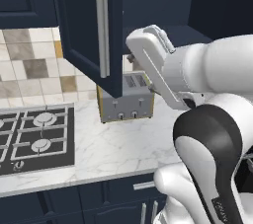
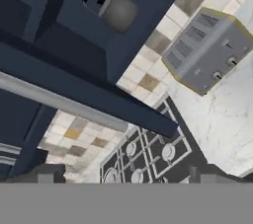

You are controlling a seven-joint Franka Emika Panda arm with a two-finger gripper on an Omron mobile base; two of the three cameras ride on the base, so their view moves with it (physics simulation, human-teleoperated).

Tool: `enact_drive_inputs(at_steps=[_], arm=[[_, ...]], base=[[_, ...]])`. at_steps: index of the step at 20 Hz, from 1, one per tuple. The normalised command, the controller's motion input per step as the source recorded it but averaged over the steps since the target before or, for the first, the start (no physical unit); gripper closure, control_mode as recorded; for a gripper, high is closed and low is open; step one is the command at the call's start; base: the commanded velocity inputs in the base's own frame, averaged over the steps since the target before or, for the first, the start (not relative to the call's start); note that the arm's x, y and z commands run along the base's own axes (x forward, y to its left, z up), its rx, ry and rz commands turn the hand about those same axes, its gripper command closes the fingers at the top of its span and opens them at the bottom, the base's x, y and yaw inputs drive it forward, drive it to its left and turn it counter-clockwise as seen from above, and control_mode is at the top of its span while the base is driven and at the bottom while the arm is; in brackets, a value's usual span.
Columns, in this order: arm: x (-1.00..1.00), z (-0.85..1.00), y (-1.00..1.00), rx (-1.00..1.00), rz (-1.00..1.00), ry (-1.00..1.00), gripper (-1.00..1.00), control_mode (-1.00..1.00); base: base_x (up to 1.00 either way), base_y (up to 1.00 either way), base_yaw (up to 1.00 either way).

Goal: Open the cabinet, pick the kettle from the cabinet, and place it in the sink.

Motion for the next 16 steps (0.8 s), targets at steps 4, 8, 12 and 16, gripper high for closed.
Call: enact_drive_inputs(at_steps=[4, 8, 12, 16], arm=[[0.09, 0.0, -0.36, 0.18, 0.29, 0.09, -1.0, -1.0], [0.19, 0.0, -0.3, 0.18, 0.31, 0.15, -1.0, -1.0], [0.31, 0.02, -0.18, 0.21, 0.28, 0.18, -1.0, -1.0], [0.29, 0.04, -0.19, 0.24, 0.28, 0.22, -1.0, -1.0]], base=[[0.0, 0.0, 0.0], [0.0, 0.0, 0.0], [0.0, 0.0, 0.0], [0.0, 0.0, 0.0]])
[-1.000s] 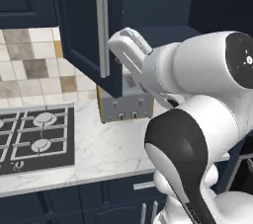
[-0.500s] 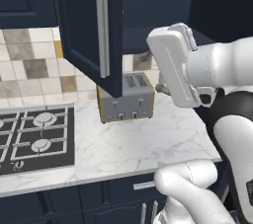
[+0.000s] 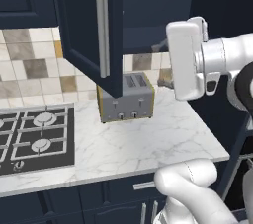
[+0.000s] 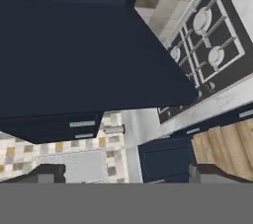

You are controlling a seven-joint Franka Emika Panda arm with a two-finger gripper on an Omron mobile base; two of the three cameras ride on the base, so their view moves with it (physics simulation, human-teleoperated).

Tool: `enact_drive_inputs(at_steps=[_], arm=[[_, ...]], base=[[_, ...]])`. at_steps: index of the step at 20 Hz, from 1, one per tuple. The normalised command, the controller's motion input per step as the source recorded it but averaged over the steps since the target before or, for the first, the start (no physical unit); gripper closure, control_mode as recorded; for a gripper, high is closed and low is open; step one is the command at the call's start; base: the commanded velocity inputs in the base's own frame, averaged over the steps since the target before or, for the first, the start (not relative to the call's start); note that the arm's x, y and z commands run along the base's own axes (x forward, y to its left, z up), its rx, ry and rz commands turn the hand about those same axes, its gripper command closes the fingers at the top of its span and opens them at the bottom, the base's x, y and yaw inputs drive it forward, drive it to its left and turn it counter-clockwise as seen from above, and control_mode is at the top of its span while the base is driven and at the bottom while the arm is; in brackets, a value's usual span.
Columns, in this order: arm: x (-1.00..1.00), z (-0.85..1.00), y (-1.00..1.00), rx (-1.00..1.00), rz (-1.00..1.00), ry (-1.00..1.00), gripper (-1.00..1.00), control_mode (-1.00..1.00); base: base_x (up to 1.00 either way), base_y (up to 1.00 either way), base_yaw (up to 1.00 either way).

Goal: Open the cabinet, pick the kettle from the cabinet, and place it in the sink.

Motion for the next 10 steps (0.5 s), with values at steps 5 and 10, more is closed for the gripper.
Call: enact_drive_inputs(at_steps=[5, 10], arm=[[0.43, 0.0, 0.05, 0.14, 0.25, 0.18, -1.0, -1.0], [0.51, 0.0, 0.14, 0.07, 0.23, 0.13, -1.0, -1.0]], base=[[0.0, 0.0, 0.0], [0.0, 0.0, 0.0]])
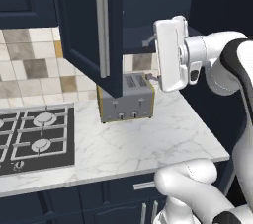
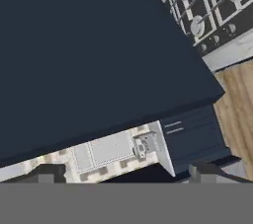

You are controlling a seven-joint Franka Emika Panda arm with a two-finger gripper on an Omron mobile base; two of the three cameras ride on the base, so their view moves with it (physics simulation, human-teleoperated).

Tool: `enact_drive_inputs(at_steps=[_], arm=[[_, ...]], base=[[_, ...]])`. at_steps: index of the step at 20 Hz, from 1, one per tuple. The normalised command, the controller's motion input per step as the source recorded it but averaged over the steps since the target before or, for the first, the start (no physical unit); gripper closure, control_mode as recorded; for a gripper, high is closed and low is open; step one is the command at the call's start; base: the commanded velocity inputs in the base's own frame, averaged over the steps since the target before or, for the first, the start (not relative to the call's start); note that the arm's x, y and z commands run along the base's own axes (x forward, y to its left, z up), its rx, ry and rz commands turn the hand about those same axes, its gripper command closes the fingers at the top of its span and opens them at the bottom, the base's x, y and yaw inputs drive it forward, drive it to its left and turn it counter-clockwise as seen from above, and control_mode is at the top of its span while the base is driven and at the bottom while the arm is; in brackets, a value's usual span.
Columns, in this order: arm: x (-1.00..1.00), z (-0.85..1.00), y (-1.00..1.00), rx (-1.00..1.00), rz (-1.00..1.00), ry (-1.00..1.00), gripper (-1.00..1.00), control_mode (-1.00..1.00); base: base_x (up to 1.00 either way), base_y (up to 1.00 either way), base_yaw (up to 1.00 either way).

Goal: Open the cabinet, pick the kettle from the cabinet, and place it in the sink.

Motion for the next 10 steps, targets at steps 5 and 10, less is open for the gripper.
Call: enact_drive_inputs(at_steps=[5, 10], arm=[[0.46, 0.0, 0.19, 0.06, 0.24, 0.07, -1.0, -1.0], [0.33, -0.03, 0.5, -0.01, 0.2, 0.0, -1.0, -1.0]], base=[[0.0, 0.0, 0.0], [0.0, 0.0, 0.0]])
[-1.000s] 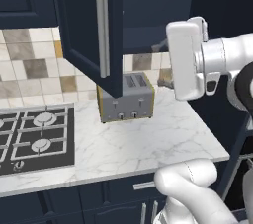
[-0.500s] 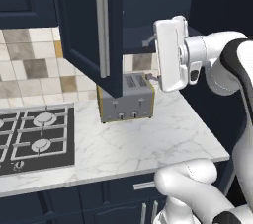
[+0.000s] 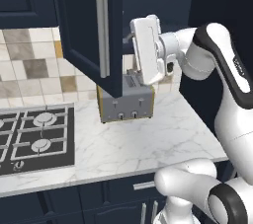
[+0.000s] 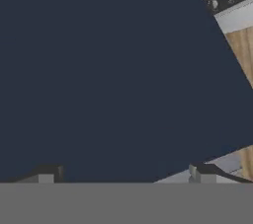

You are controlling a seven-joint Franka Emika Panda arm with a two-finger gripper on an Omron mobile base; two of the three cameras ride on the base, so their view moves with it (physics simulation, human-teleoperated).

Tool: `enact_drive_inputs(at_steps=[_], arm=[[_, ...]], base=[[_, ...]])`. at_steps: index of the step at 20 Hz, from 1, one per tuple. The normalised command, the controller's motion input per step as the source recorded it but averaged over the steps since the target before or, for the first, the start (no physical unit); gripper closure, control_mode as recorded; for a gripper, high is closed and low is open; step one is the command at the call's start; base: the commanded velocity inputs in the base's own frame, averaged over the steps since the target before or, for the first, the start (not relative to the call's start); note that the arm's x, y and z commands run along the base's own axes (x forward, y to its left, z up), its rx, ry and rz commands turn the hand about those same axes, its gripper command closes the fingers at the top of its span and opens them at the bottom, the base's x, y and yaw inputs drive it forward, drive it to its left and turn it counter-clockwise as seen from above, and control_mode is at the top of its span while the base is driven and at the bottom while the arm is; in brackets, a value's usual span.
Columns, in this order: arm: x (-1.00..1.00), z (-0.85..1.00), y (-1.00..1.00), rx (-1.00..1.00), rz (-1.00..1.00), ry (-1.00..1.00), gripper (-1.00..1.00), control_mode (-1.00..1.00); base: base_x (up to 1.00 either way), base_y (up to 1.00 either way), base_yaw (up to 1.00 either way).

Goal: Open the cabinet, pick the kettle from the cabinet, and place it in the sink.

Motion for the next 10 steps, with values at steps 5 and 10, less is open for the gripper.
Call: enact_drive_inputs(at_steps=[5, 10], arm=[[0.28, -0.02, 0.46, -0.01, 0.15, 0.0, -1.0, -1.0], [0.15, -0.01, 0.48, 0.0, 0.13, 0.0, -1.0, -1.0]], base=[[0.0, 0.0, 0.0], [0.0, 0.0, 0.0]])
